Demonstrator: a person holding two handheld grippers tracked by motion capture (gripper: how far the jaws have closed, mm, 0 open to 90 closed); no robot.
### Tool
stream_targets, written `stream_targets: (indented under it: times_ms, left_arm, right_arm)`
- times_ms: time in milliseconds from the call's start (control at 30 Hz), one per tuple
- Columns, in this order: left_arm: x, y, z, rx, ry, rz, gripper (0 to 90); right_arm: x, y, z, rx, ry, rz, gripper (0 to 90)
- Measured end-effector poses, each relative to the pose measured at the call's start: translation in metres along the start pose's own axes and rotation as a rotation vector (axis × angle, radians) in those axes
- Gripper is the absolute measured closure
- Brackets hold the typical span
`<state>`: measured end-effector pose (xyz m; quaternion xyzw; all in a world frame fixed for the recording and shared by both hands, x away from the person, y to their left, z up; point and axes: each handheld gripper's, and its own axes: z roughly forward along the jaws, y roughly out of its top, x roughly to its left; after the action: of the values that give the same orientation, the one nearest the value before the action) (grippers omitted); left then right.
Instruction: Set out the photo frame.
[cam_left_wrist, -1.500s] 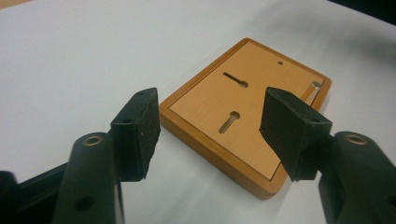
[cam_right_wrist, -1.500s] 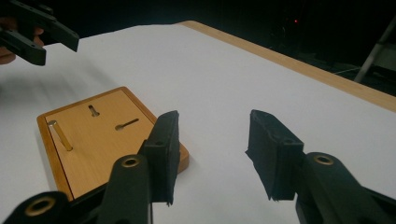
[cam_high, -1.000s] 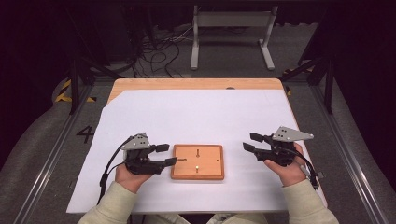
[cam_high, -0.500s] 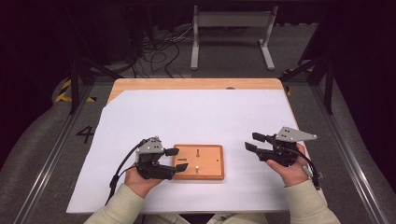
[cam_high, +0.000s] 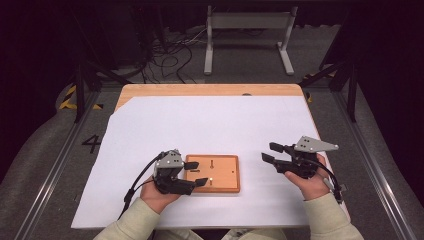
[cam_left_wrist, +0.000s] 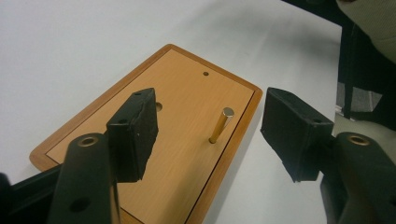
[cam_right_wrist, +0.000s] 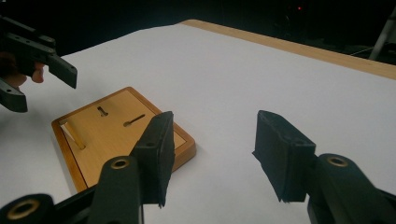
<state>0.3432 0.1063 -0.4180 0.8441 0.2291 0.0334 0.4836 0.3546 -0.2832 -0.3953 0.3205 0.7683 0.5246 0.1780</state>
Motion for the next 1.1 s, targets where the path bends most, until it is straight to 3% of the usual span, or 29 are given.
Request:
stream_targets:
  times_ms: [100,433,700,800,1100]
  left_arm:
    - [-0.001,0.000,0.006,0.017,-0.008,0.009,43.6]
    - [-0.002,-0.004,0.026,0.053,-0.033,0.041,51.2]
    - [-0.001,-0.007,0.038,0.082,-0.028,0.072,61.6]
    - [-0.003,-0.008,0.043,0.090,-0.015,0.109,66.1]
    - [-0.006,-0.009,0.048,0.096,-0.020,0.133,82.9]
  right_arm:
    - [0.000,-0.001,0.001,0.001,0.000,0.004,48.0]
    - [0.001,-0.001,0.001,-0.002,0.005,0.008,47.8]
    - [0.001,-0.002,0.001,0.002,0.002,0.007,47.9]
    - [0.001,-0.002,0.001,0.003,0.001,0.008,48.0]
    - [-0.001,-0.005,0.003,0.010,-0.009,0.014,48.6]
